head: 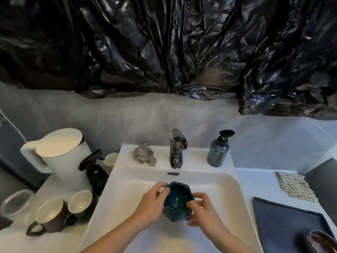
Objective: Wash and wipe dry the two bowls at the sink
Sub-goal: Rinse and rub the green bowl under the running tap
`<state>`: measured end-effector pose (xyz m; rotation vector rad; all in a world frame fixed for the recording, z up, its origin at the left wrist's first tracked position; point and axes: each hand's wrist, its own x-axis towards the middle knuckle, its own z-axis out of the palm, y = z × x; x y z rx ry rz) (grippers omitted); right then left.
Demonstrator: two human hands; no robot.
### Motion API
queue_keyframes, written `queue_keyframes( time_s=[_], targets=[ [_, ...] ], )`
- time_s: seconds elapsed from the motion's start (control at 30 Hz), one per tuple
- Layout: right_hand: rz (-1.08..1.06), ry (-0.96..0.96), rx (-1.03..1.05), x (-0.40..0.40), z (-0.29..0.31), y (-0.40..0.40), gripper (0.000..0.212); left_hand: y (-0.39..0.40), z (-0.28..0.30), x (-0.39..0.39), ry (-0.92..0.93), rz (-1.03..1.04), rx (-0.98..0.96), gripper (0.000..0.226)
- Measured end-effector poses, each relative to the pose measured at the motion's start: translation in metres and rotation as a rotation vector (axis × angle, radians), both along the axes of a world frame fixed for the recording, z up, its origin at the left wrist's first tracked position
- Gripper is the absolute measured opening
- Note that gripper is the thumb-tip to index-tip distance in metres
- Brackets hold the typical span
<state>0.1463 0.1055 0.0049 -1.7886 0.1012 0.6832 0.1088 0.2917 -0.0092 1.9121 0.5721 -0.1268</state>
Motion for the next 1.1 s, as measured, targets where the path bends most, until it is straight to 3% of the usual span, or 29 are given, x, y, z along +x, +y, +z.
queue_keyframes(
  time_s=[0.23, 0.4, 0.7, 0.83, 1.1],
  targets=[
    [-0.042, -0.198, 0.013, 0.021, -0.069, 0.004, 0.015, -0.002, -0.07, 0.024, -0.207, 0.058, 0.069, 0.023],
    [-0.036, -0.3, 0.059, 0.014, -0.084, -0.001, 0.012, -0.012, -0.085, 0.019, -0.333, 0.092, 0.099, 0.016],
    [0.04, -0.435, 0.007, 0.007, -0.078, -0.004, 0.008, -0.012, -0.076, 0.005, -0.441, 0.024, 0.205, 0.024],
    [0.03, -0.361, 0.117, 0.004, -0.063, -0.008, 0.02, -0.019, -0.054, -0.002, -0.46, 0.028, 0.245, 0.019],
    [-0.013, -0.357, 0.118, -0.025, -0.053, -0.019, 0.026, -0.036, -0.035, -0.019, -0.352, 0.01, 0.29, 0.028]
  ],
)
